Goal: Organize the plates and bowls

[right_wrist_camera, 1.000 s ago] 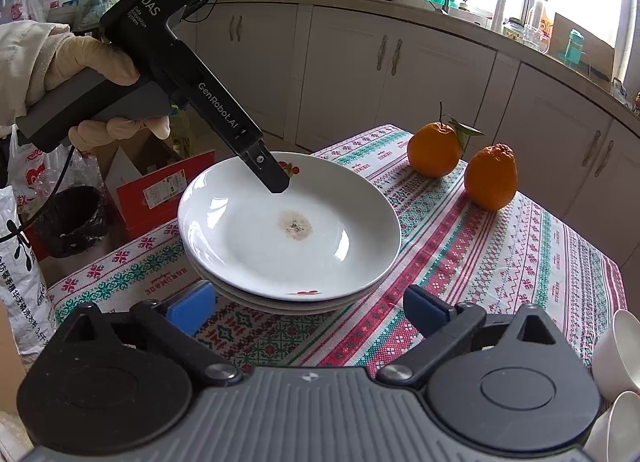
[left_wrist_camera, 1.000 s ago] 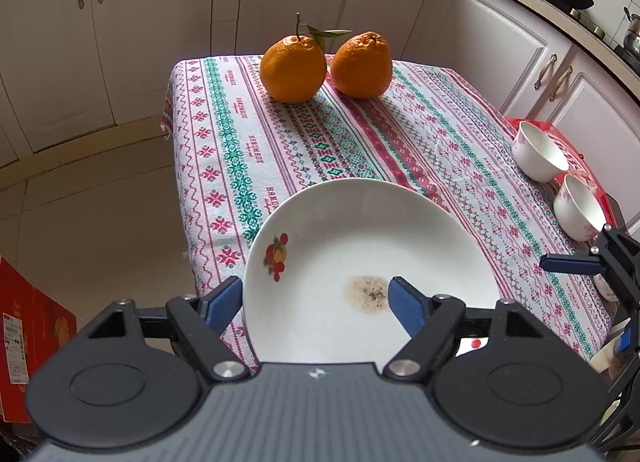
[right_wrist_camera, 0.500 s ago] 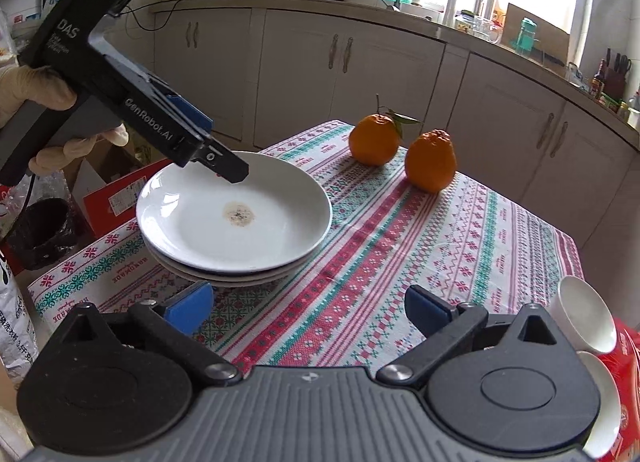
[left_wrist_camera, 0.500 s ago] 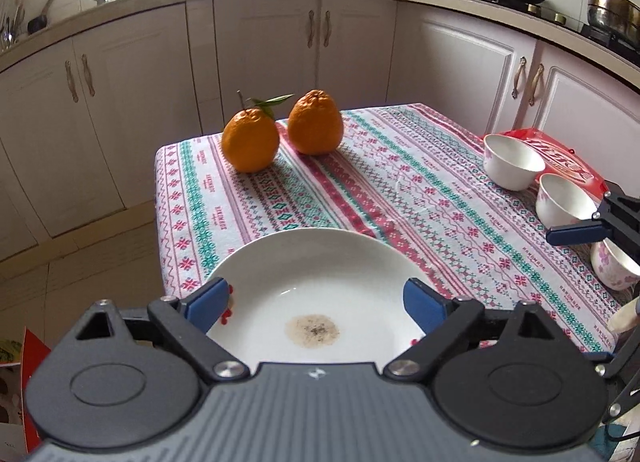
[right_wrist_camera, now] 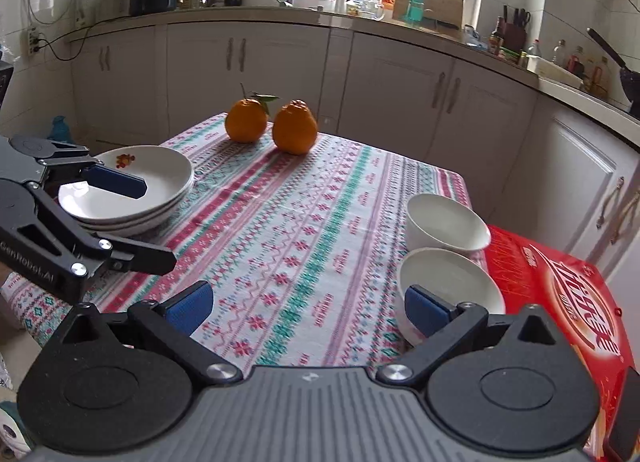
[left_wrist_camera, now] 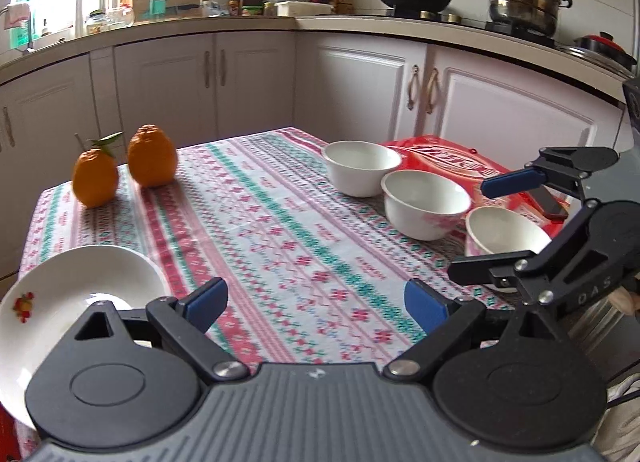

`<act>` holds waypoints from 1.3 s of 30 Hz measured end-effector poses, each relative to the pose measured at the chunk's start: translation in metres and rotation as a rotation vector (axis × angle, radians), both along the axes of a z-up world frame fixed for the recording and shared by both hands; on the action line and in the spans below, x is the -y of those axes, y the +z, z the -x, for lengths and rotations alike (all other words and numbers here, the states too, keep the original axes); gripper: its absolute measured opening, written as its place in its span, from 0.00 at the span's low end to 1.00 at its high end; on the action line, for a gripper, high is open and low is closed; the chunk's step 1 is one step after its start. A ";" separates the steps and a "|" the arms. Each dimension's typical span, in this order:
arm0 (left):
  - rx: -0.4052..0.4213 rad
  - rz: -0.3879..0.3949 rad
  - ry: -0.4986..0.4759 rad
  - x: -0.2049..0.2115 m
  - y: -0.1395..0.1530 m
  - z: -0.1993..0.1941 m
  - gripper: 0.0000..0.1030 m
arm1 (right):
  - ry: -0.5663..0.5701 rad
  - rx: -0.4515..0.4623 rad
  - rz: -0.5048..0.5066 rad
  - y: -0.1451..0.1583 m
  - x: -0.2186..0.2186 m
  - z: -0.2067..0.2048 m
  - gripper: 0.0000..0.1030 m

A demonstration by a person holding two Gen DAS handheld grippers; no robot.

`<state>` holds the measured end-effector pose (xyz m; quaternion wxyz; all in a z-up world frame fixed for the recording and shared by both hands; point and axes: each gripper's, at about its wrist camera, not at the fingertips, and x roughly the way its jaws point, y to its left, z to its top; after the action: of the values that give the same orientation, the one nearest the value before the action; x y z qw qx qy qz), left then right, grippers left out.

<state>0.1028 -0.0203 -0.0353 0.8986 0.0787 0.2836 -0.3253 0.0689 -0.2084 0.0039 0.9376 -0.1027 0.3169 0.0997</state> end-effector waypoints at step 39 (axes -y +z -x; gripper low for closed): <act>0.037 -0.080 -0.372 0.160 -0.045 0.038 0.81 | -0.126 -0.158 -0.259 -0.041 0.134 0.014 0.83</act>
<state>0.0653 -0.1805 -0.0802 0.8242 0.1714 0.2602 -0.4728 0.0553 -0.3421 -0.0370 0.9196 0.0474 0.3799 0.0884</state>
